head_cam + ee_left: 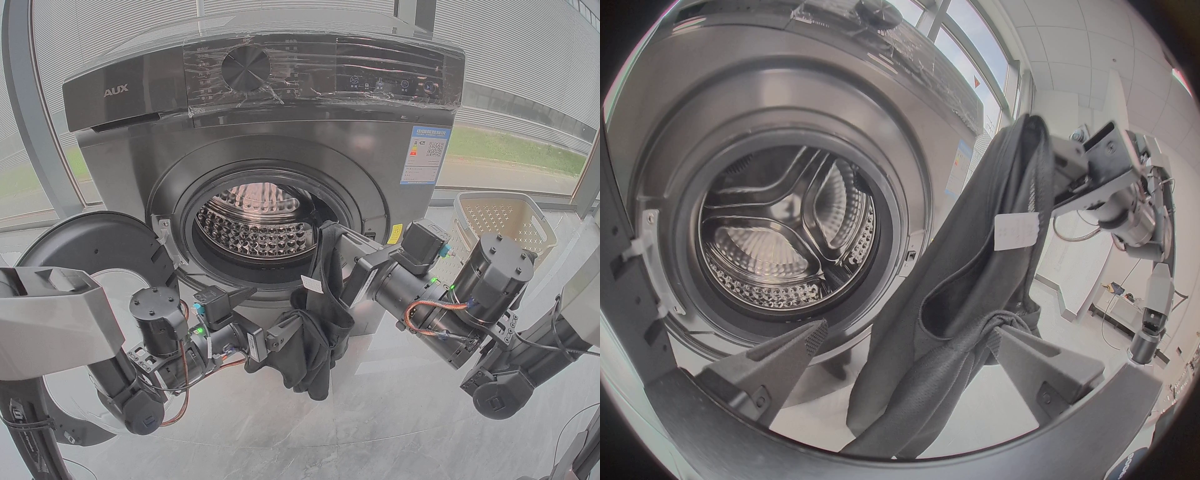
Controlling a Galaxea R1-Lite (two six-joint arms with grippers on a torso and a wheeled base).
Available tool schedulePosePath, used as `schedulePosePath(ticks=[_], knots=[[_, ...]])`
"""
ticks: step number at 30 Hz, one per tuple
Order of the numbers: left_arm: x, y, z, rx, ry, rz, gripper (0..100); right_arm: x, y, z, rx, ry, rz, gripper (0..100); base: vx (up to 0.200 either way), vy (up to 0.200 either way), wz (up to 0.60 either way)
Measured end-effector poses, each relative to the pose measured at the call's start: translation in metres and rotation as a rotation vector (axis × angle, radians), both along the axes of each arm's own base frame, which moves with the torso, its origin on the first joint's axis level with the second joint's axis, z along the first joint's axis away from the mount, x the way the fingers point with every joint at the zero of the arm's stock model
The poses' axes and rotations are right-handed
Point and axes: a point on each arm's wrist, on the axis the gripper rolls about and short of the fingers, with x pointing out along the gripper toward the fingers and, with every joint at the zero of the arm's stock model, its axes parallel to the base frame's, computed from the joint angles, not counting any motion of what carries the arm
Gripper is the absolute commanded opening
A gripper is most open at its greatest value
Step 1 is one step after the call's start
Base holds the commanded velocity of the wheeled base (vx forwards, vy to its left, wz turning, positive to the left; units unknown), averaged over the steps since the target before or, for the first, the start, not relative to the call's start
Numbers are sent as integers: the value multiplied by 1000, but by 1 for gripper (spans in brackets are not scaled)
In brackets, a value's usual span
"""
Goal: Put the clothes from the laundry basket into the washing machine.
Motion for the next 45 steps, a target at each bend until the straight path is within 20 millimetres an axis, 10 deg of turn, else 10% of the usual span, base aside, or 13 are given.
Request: schedulePosePath(ticks=[33, 34, 45], knots=[[68, -26, -67, 16, 17, 75, 100, -28, 17, -2, -6, 6, 83, 0, 0, 0, 0], [68, -27, -68, 16, 17, 75, 0, -27, 17, -2, -6, 6, 82, 0, 0, 0, 0], [64, -23, -65, 19, 25, 76, 0, -19, 11, -6, -20, 19, 39, 0, 0, 0, 0]])
